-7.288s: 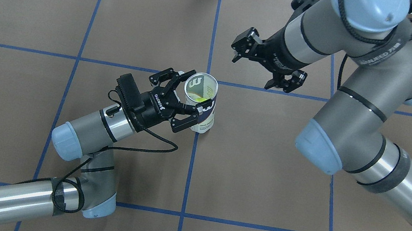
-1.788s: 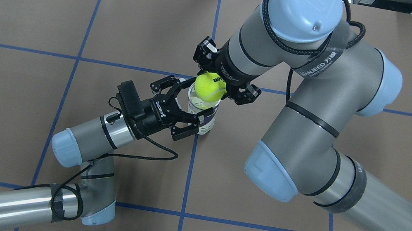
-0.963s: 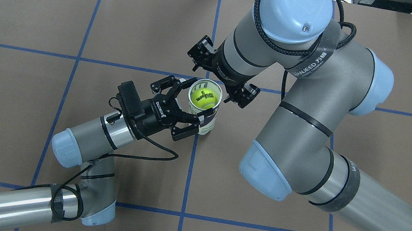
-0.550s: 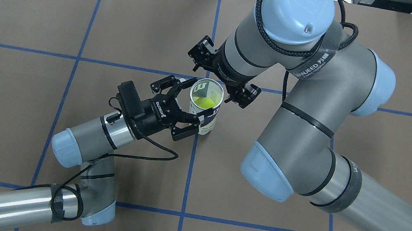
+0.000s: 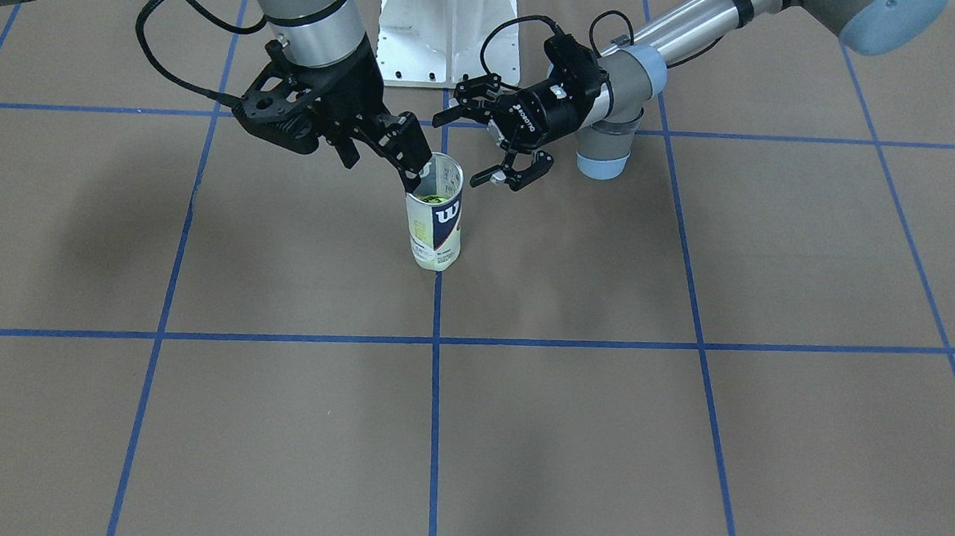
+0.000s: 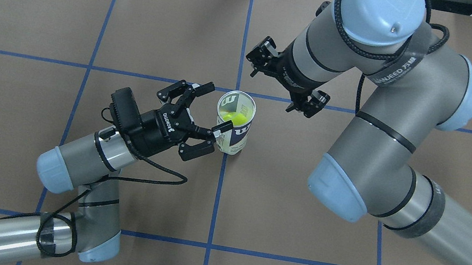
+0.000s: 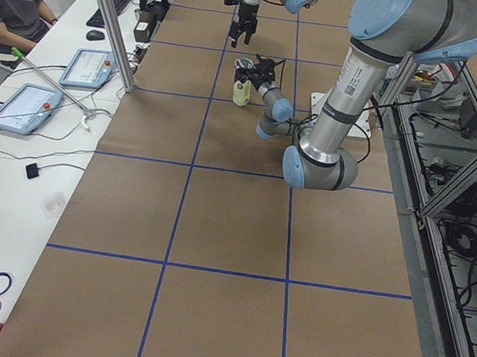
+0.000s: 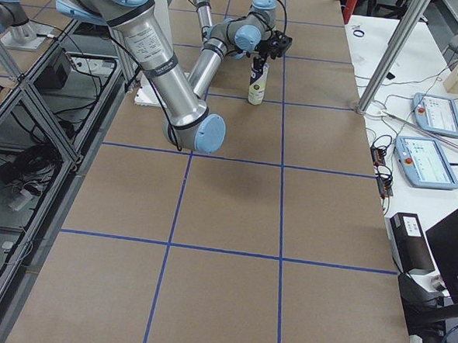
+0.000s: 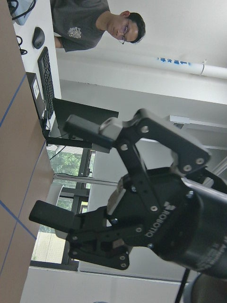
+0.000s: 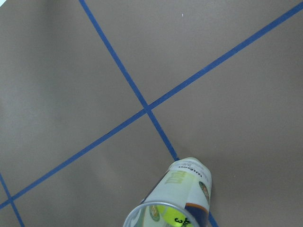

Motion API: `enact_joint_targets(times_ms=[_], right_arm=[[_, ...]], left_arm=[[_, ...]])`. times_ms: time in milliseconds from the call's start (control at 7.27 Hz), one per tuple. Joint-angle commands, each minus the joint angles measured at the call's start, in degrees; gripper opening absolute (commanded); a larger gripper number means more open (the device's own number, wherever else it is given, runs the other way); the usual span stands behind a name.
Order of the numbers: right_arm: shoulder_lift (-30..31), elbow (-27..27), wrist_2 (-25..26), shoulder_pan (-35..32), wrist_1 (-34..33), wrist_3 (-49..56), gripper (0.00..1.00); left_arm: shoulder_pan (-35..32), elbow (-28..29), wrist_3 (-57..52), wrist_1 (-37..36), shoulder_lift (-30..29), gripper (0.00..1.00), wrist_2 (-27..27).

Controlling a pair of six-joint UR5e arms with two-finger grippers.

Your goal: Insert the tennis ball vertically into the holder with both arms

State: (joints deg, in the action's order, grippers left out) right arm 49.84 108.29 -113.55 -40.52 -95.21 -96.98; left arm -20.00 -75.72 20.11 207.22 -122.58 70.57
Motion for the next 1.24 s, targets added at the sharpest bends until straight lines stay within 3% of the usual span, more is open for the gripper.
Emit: enact_joint_targets(times_ms=[0, 275, 550, 962, 1100], right_arm=[[6.03, 0.96, -0.53, -3.67, 0.28, 8.69, 0.99], [12.27, 0.61, -0.8, -8.32, 0.28, 21.24, 0.99], [18.51, -0.35, -0.89, -13.94, 0.28, 33.99, 0.99], [22.32, -3.5, -1.24, -19.58, 2.29, 43.44, 0.99], [23.97, -6.13, -2.46, -20.81, 7.44, 43.8, 0.99]], left_arm=[[-1.61, -5.66, 0.01, 0.37, 7.15, 0.98, -2.95], [-5.03, -3.31, 0.19, 0.37, 9.11, 0.89, -9.54], [-12.57, 3.61, 7.87, -3.74, 10.24, 0.98, -9.75], [-24.44, 3.74, 15.34, -28.81, 10.96, 0.99, -8.96], [-28.3, 2.52, 22.88, -36.55, 10.26, 0.99, -3.56]])
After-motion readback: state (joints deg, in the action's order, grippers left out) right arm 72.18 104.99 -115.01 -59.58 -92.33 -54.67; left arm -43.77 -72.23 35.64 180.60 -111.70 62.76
